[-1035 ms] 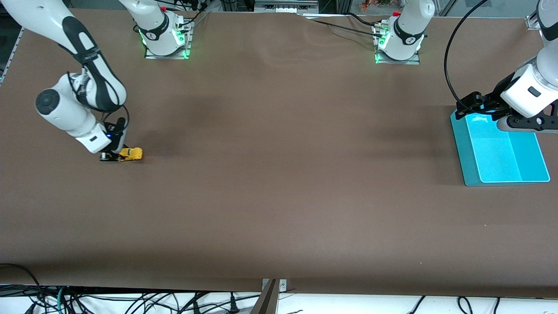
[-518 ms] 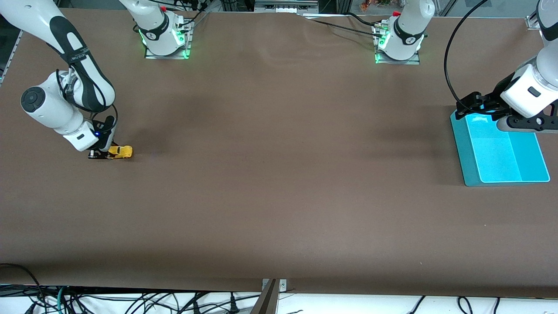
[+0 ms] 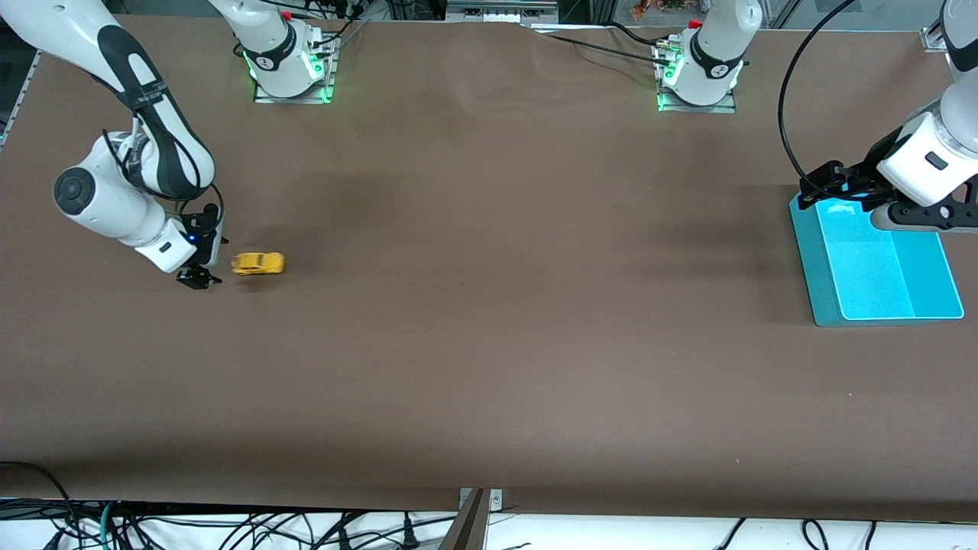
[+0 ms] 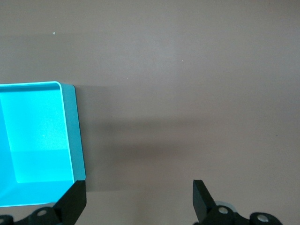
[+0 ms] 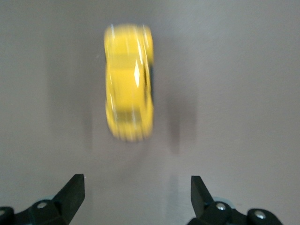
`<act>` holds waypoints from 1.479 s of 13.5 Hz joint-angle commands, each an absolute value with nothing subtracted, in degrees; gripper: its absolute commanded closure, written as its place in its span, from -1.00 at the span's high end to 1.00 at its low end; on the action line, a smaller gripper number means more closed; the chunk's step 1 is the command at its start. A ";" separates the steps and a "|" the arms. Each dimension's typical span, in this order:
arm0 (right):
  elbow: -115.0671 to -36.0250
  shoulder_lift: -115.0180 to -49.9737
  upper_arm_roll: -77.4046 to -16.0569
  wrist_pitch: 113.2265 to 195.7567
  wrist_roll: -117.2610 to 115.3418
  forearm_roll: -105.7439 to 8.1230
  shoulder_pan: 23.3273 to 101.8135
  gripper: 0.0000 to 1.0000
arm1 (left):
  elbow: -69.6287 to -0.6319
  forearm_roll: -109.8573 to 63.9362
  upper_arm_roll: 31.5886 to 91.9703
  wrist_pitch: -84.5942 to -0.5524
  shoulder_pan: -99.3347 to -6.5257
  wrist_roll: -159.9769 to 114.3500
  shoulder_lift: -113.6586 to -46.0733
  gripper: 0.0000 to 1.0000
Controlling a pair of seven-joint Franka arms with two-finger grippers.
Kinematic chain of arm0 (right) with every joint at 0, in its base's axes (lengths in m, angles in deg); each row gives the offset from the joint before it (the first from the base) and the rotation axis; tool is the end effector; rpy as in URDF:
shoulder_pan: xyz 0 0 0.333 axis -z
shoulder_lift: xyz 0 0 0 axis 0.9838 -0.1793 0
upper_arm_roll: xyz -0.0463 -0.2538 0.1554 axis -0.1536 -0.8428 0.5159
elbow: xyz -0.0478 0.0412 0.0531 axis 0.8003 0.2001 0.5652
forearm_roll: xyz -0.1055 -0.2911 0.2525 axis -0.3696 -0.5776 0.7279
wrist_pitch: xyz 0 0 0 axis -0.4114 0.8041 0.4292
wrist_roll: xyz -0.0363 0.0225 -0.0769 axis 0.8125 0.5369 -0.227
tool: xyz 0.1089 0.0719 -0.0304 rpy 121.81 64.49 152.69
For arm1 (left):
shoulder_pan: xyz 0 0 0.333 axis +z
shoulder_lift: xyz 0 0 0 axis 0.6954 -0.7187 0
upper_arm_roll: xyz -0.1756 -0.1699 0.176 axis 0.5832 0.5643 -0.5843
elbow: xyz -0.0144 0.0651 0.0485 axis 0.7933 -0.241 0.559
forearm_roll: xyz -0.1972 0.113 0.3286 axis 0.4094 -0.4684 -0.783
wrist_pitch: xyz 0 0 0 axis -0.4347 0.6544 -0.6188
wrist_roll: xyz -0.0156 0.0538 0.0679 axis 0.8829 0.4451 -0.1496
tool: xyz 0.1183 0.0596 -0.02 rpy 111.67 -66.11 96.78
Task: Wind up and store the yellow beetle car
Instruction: 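Open the right gripper to release the car and raise it away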
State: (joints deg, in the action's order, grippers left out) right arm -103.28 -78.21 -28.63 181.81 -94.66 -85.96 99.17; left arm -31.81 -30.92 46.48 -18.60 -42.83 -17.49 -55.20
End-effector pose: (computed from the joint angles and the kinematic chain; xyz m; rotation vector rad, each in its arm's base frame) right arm 0.5439 -0.0608 0.1793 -2.1374 -2.1930 -0.0432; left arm 0.5633 -0.0191 0.5256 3.1223 -0.0136 -0.1163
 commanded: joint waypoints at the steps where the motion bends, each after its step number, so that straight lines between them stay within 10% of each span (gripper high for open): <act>1: -96.34 -74.78 -26.00 170.14 -93.31 -85.83 99.53 1.00 | -30.25 -30.63 46.44 -17.70 -42.65 -16.27 -55.74 1.00; 10: -91.31 -55.62 -24.49 155.96 -65.50 -85.13 99.44 1.00 | -30.34 -30.63 46.44 -17.61 -42.65 -16.27 -55.74 1.00; 20: -85.16 -53.50 -24.85 141.27 -17.21 -81.88 99.36 1.00 | -30.43 -30.55 46.27 -17.26 -42.56 -16.45 -55.83 1.00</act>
